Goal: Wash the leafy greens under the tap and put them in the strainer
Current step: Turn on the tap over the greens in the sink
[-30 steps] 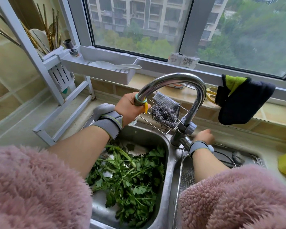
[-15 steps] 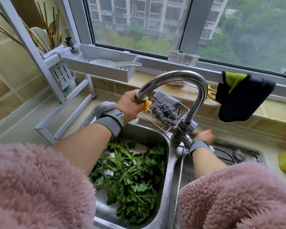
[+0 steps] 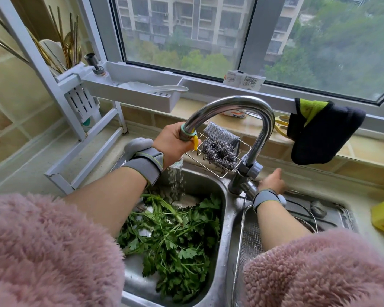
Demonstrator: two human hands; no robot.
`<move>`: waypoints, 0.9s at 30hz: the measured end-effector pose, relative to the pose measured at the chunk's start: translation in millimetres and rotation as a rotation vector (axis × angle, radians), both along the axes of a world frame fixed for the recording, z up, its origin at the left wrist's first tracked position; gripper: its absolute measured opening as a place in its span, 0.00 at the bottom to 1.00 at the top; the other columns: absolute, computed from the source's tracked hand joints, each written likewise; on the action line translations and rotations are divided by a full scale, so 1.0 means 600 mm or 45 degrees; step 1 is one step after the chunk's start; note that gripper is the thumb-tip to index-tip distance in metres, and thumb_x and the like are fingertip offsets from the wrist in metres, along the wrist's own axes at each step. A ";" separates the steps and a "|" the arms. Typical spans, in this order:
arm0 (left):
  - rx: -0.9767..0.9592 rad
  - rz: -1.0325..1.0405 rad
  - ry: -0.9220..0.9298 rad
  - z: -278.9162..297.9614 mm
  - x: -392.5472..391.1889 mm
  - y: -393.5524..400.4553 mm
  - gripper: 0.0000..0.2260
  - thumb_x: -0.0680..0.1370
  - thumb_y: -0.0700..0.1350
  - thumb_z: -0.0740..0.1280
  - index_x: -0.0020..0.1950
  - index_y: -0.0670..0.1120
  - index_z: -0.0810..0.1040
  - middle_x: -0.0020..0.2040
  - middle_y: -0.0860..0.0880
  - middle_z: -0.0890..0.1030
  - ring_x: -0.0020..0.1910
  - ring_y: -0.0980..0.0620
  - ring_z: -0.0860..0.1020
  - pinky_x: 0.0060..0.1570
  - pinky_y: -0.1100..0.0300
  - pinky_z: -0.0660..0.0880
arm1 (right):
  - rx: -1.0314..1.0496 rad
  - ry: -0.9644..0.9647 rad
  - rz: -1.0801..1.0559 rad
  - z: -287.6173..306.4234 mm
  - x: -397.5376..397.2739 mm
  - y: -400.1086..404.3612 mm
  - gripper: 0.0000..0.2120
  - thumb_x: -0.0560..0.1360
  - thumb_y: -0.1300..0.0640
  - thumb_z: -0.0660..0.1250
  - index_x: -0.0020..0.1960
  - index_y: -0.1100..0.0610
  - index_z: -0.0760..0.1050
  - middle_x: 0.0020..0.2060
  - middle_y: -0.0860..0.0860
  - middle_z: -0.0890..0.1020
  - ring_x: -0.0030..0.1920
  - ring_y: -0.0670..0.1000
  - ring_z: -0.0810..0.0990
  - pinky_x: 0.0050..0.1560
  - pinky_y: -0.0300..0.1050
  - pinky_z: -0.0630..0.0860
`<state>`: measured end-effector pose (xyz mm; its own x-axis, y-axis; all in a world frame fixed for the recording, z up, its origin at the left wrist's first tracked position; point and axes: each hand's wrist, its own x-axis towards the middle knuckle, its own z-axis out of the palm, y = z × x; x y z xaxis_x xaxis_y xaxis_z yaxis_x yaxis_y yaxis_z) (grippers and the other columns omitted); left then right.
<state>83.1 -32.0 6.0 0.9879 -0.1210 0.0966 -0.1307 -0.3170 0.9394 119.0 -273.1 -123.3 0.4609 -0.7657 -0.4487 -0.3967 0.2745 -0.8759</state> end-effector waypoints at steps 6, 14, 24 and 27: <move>0.031 -0.095 0.021 -0.001 -0.006 0.010 0.14 0.70 0.28 0.69 0.41 0.46 0.71 0.30 0.55 0.74 0.25 0.65 0.71 0.30 0.75 0.67 | -0.403 -0.357 -0.092 0.029 -0.065 0.075 0.09 0.77 0.64 0.59 0.54 0.67 0.71 0.48 0.58 0.73 0.49 0.57 0.73 0.49 0.44 0.66; 0.220 -0.188 0.148 -0.018 -0.032 0.057 0.28 0.68 0.36 0.74 0.65 0.49 0.70 0.54 0.48 0.77 0.52 0.51 0.76 0.56 0.54 0.75 | 1.172 -0.029 0.626 0.049 -0.105 0.303 0.17 0.81 0.68 0.48 0.68 0.68 0.64 0.63 0.63 0.73 0.70 0.59 0.67 0.69 0.48 0.63; -0.172 -0.113 0.741 -0.093 -0.072 0.086 0.05 0.73 0.29 0.67 0.44 0.36 0.78 0.39 0.42 0.79 0.37 0.50 0.77 0.34 0.67 0.78 | 1.121 -0.155 0.575 0.051 -0.135 0.268 0.20 0.78 0.75 0.48 0.69 0.70 0.64 0.64 0.63 0.73 0.66 0.58 0.71 0.65 0.44 0.67; -0.451 -0.101 0.942 -0.098 -0.073 0.054 0.04 0.75 0.32 0.66 0.40 0.37 0.76 0.30 0.44 0.81 0.30 0.50 0.79 0.33 0.63 0.78 | 0.933 -0.059 0.711 0.050 -0.158 0.262 0.20 0.79 0.73 0.50 0.69 0.65 0.66 0.50 0.56 0.78 0.55 0.53 0.77 0.57 0.39 0.73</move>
